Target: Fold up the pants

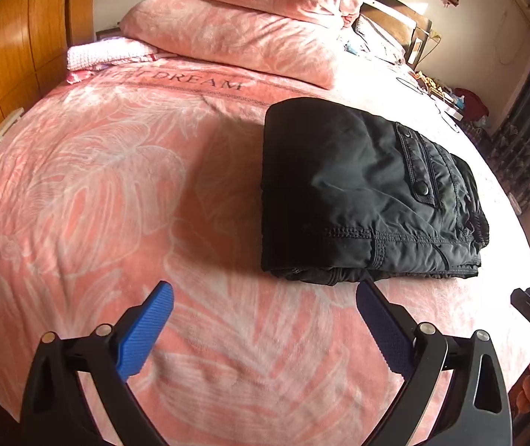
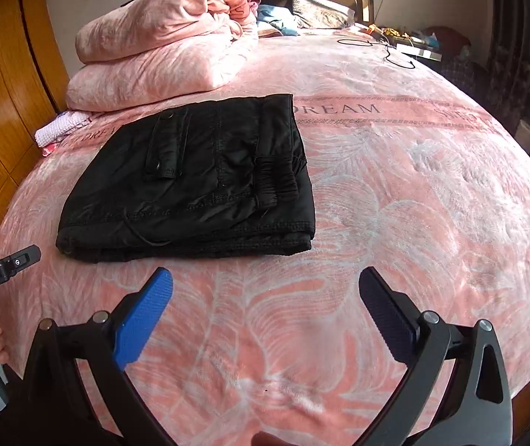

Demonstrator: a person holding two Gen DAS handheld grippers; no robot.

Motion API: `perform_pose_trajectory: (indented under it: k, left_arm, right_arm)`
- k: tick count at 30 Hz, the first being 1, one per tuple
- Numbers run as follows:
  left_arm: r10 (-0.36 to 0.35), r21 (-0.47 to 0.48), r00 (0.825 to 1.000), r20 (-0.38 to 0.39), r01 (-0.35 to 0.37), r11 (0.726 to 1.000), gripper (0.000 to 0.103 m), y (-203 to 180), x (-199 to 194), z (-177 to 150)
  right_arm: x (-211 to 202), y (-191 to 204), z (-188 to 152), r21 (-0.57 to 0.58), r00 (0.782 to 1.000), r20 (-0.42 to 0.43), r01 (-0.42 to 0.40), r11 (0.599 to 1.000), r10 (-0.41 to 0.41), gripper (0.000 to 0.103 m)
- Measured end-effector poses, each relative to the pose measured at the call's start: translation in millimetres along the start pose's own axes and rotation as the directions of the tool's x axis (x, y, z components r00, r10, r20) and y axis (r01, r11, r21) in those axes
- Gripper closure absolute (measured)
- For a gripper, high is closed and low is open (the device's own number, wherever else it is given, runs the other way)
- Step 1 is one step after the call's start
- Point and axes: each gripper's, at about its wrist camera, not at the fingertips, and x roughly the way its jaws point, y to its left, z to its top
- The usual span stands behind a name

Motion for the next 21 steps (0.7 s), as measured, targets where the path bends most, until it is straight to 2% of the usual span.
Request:
perform_pose_trajectory:
  k: [3,5,9,12,21]
  left_arm:
    - [0.050,0.023,0.999,0.021,-0.051,0.998,0.004,0.4,-8.7,1.1]
    - [0.064,0.025,0.997,0.037,-0.065,0.998,0.004,0.3,-17.6,1.2]
    - [0.083,0.047,0.995,0.062,-0.086,0.995,0.004,-6.1,-31.4,2.5]
    - [0.110,0.079,0.991,0.081,-0.116,0.990,0.004,-12.8,-39.4,1.6]
    - [0.112,0.150,0.988,0.107,-0.128,0.980,0.004,-33.5,-49.3,1.3]
  right_arm:
    - [-12.8,2.2,0.8,0.014,1.000,0.018,0.001,1.000,-0.002,0.003]
    - [-22.2,3.8,0.7,0.005,0.999,0.032,-0.001,1.000,0.001,0.003]
    - [-35.3,13.2,-0.3,-0.037,0.998,0.054,0.044,0.998,-0.042,0.003]
    - [-39.6,15.9,-0.5,-0.043,0.998,0.052,0.037,0.998,-0.035,0.003]
    - [-45.8,14.0,-0.9,-0.021,0.998,0.052,0.024,1.000,-0.023,0.003]
